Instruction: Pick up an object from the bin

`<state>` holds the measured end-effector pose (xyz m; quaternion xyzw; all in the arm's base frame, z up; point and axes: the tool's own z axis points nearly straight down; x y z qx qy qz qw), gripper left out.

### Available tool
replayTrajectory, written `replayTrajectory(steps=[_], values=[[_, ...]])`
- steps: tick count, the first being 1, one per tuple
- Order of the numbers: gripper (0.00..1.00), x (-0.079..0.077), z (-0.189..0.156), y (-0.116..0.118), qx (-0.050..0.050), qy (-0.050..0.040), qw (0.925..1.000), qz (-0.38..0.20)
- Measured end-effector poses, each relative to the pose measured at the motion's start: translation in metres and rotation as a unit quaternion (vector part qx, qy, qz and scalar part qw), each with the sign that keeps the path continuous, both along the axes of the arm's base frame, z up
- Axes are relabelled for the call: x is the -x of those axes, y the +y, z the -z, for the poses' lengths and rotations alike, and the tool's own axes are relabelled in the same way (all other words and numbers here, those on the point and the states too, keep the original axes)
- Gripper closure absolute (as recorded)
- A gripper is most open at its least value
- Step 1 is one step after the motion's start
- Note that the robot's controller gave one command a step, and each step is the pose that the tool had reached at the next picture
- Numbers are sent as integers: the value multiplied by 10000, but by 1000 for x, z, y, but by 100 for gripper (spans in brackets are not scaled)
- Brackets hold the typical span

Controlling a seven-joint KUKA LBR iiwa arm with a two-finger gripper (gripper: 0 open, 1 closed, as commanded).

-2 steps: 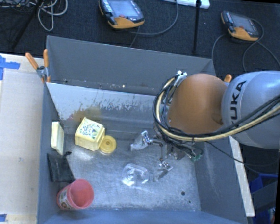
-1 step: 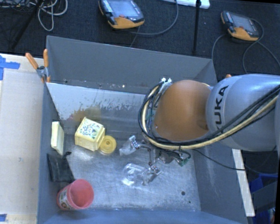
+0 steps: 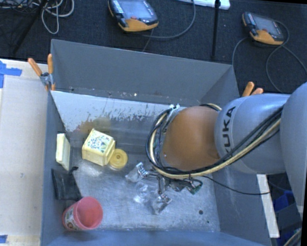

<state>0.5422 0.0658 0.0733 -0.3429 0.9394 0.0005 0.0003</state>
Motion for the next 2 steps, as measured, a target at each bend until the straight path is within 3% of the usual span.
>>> replayTrajectory(steps=[1, 2], values=[[100, -30, -3, 0, -24, 34, 9963, -859], [100, -30, -3, 0, -24, 31, 9963, -856]])
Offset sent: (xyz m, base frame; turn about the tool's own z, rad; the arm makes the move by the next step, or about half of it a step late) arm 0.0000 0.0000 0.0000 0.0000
